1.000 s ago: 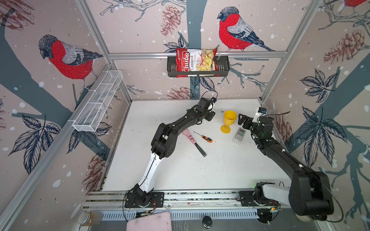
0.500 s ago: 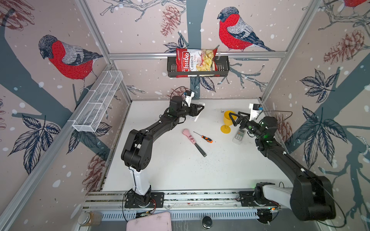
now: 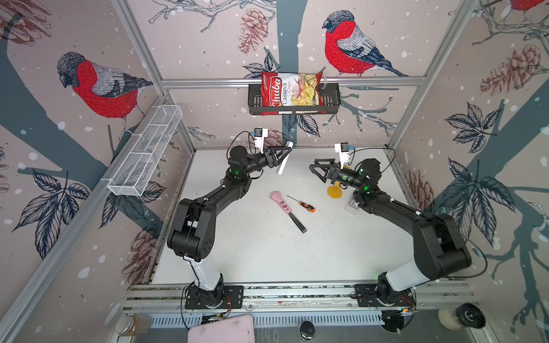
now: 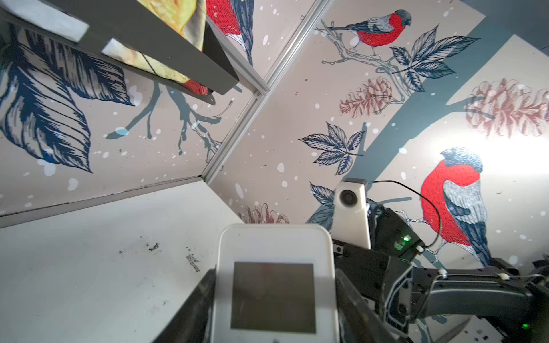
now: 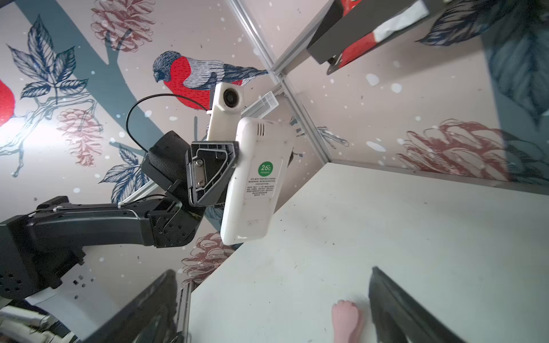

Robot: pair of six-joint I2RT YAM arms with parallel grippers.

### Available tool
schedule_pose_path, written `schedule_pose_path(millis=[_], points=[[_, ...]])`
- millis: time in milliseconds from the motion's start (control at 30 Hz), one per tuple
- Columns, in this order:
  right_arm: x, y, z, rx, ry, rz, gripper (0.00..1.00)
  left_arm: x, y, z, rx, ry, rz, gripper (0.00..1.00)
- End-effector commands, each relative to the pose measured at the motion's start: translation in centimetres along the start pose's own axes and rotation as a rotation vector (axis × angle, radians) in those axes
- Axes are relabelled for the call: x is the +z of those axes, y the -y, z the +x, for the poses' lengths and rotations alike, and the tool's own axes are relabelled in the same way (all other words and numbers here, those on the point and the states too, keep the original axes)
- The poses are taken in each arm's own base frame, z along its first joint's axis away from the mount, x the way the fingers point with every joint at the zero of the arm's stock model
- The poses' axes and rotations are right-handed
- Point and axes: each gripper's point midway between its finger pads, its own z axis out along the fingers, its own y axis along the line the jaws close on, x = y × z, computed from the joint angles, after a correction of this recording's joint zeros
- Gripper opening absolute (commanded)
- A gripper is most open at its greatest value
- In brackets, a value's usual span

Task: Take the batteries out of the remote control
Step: 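Lift the white remote with the left gripper while the right gripper moves toward it, then grasp the remote's back end with the right gripper beside the left gripper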

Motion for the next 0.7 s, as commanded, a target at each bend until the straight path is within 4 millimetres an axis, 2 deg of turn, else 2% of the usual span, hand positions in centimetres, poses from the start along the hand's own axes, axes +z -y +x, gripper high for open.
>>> schedule_pose_path(millis=[0,200,433,667], points=[[1.5,-1.6,-0.8,-0.002,0.009,-0.119,1.00,-0.5,2.1,-1.5,0.060,0.033,0.072,0.43],[3.9,-2.1,-0.5,0.028,-0.020,-0.252,0.99,-0.6,2.3,-2.4,0.048,0.052,0.106,0.42],[5.9,-2.4,-0.6,0.014,-0.060,-0.286,1.00,-0.2,2.7,-3.1,0.042,0.063,0.142,0.43],[7.5,-2.8,-0.4,0.005,-0.103,-0.321,0.92,0.0,2.5,-3.1,0.027,0.073,0.149,0.41]])
